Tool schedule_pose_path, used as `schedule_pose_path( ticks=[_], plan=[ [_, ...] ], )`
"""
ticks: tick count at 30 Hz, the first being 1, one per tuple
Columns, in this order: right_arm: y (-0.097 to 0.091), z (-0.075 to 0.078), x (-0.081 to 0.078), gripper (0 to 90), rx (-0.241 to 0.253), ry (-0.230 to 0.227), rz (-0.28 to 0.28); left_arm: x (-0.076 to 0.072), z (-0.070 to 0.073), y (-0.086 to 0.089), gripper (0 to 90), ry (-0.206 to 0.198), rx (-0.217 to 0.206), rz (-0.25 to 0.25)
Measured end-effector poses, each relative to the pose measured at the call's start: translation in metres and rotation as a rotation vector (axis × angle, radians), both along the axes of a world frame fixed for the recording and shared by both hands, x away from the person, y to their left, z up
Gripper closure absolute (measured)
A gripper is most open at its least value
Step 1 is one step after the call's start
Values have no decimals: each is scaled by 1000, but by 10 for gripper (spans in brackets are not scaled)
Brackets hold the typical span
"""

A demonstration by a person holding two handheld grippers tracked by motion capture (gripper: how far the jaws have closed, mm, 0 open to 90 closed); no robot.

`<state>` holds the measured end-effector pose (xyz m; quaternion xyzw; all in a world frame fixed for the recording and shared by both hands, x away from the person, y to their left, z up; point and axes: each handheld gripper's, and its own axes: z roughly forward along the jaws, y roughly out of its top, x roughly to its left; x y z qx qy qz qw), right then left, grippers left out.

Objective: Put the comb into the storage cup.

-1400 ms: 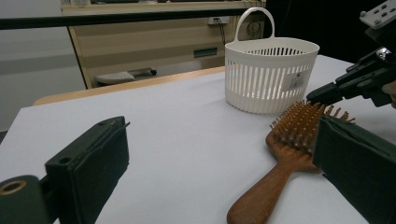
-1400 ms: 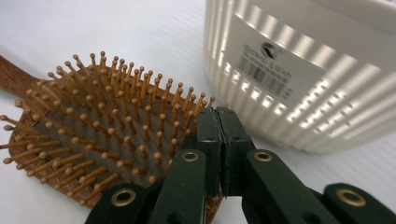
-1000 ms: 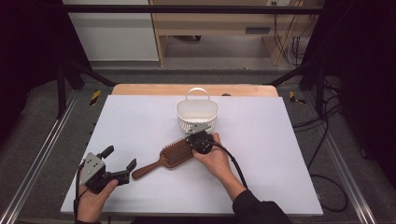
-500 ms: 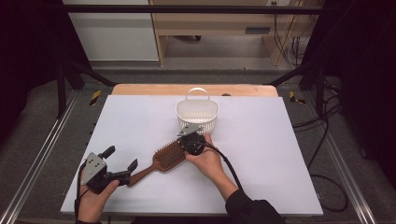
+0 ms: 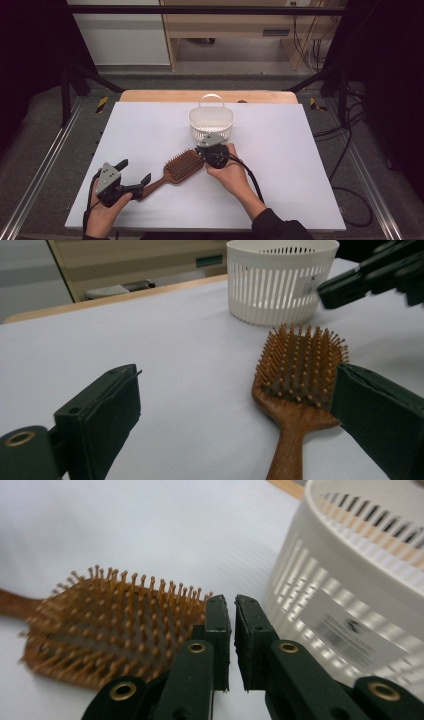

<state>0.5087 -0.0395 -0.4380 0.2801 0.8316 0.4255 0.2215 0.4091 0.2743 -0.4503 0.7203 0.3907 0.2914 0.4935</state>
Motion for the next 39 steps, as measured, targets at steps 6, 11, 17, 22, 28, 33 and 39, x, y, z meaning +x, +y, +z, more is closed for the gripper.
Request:
schedule_pose_path(
  ticks=[6,11,17,22,28,33,39],
  plan=[
    [-37,8,-20,700,33,-12,-23,2,-3,-6,66,39,35,-19],
    [-75,5,-39,424,69,10,-78,2,-4,-13,63,46,40,-37],
    [-103,2,-51,161,108,13,-166,0,-5,-15,54,65,51,-26],
    [-125,4,-61,99,132,-9,-207,-1,-3,-16,51,80,58,-15],
    [-172,1,-82,92,197,-23,-235,4,9,-21,46,73,107,-8],
    [-190,-3,-89,81,220,-34,-244,12,25,-27,38,91,149,-28],
    [-197,-6,-85,103,248,-49,-261,33,48,-40,36,134,212,-70]
  ],
)
